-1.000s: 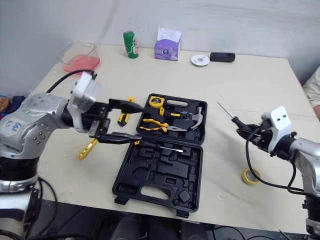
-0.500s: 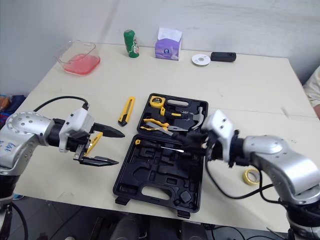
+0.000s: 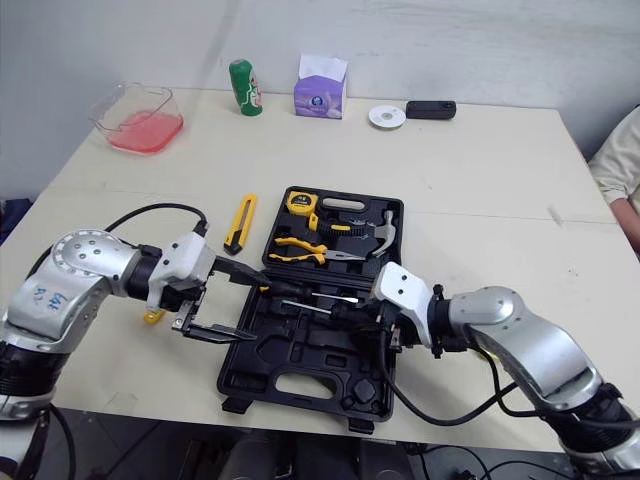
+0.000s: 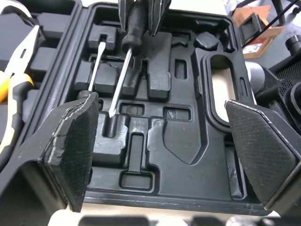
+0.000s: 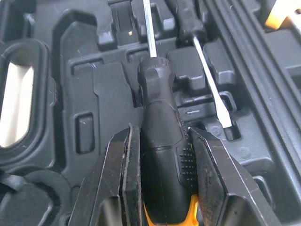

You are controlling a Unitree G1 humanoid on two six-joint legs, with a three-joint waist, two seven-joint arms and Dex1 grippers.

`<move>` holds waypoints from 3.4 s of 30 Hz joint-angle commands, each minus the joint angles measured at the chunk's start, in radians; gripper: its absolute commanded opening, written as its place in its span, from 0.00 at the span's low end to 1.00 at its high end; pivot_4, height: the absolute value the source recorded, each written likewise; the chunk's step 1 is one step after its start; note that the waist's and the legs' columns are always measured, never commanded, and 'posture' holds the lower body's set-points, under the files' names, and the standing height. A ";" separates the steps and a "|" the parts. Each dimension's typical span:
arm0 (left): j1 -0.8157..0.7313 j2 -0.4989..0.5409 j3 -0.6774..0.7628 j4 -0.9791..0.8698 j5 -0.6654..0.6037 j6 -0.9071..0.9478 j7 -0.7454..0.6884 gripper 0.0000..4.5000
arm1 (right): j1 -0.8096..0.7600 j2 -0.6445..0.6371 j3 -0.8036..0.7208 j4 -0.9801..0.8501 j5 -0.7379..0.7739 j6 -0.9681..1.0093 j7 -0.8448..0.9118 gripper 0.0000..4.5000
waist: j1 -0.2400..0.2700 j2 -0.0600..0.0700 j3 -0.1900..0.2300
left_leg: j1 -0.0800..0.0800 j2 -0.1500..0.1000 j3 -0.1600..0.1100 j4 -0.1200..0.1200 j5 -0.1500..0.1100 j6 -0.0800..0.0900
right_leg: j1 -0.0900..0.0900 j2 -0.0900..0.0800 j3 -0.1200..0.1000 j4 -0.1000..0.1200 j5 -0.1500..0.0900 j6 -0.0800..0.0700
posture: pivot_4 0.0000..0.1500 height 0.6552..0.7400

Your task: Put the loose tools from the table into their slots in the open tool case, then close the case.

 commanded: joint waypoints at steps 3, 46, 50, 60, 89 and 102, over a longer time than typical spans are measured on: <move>0.002 0.001 0.013 0.003 0.008 -0.028 -0.006 1.00 | -0.038 -0.002 0.043 0.021 -0.064 -0.020 0.012 0.24 | 0.001 0.000 0.000 | 0.000 0.000 0.000 0.000 0.000 0.000 | 0.000 0.000 0.000 0.000 0.000 0.000 | 1.00 0.82; -0.016 -0.054 -0.005 0.002 0.023 -0.023 0.033 1.00 | 0.005 0.287 0.001 0.254 -0.082 -0.287 0.055 0.01 | 0.000 -0.002 -0.001 | 0.001 0.001 0.001 0.004 -0.001 -0.001 | 0.000 0.003 0.000 0.004 0.000 0.000 | 1.00 0.82; -0.025 -0.056 -0.007 0.011 0.025 -0.025 0.033 1.00 | 0.005 0.283 0.008 0.269 -0.100 -0.290 0.060 0.01 | 0.001 -0.002 -0.001 | 0.001 0.001 0.001 0.004 -0.001 -0.001 | 0.000 0.003 0.001 0.005 0.000 0.000 | 1.00 0.82; -0.036 -0.070 -0.011 0.021 0.037 -0.029 0.043 1.00 | 0.028 0.232 0.083 0.334 -0.200 -0.225 0.031 0.01 | 0.001 -0.003 -0.003 | 0.003 0.001 0.001 0.004 -0.001 -0.001 | 0.002 0.003 0.001 0.005 0.000 0.000 | 1.00 0.82; 0.403 -0.017 0.569 0.124 -0.110 0.225 0.318 1.00 | 0.378 -0.067 -0.749 0.047 0.260 -0.002 0.128 0.99 | 0.003 0.001 -0.018 | 0.015 0.001 -0.013 -0.011 -0.011 0.004 | 0.023 -0.006 -0.014 -0.013 -0.004 -0.004 | 1.00 0.82; 0.504 0.204 0.779 0.718 0.066 -0.104 0.336 1.00 | 0.695 -0.181 -1.076 0.536 -0.032 -0.316 0.200 1.00 | 0.001 -0.002 -0.017 | 0.016 0.001 -0.011 -0.015 -0.015 -0.002 | 0.020 -0.010 -0.013 -0.016 -0.015 -0.022 | 1.00 0.82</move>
